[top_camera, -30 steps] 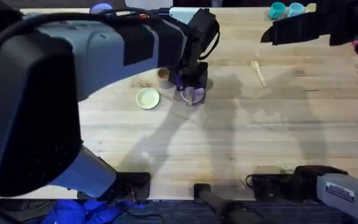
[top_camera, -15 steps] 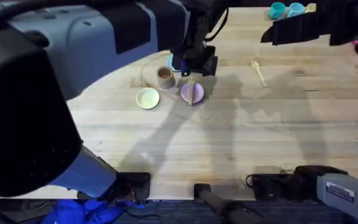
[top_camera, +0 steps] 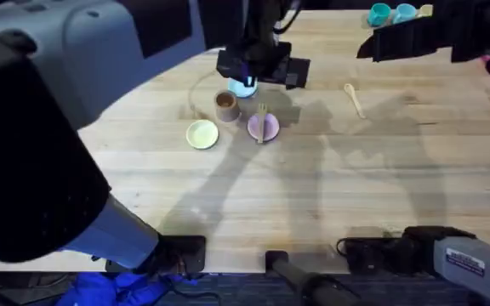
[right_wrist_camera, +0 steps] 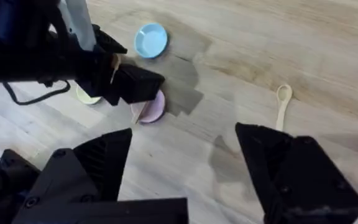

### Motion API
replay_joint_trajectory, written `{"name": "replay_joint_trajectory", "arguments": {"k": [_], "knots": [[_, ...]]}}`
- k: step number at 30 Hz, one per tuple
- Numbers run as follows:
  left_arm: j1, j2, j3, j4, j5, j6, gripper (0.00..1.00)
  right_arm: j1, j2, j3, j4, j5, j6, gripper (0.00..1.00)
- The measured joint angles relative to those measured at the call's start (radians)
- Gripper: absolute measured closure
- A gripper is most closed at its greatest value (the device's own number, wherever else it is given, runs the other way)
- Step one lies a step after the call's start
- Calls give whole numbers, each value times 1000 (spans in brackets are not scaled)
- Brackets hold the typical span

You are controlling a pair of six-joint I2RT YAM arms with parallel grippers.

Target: Pick up a utensil and set it on the pink plate, then put the other utensil in the container.

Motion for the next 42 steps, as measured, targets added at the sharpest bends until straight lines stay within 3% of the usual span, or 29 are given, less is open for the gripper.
{"name": "replay_joint_trajectory", "arguments": {"k": [13,20,28,31,35,42], "knots": [[122,0,21,-74,0,6,6,0,0,0,0,0,0,5],[180,-18,25,-82,-4,120,7,0,0,0,0,0,0,5],[257,-142,25,-80,0,261,7,0,0,0,-1,0,-2,5],[308,-168,25,-71,59,321,7,0,0,0,-17,0,-2,5],[404,-180,26,-66,206,437,7,0,0,0,-25,0,-2,5],[541,-180,26,-111,514,724,7,0,0,0,-25,0,-2,5]]}}
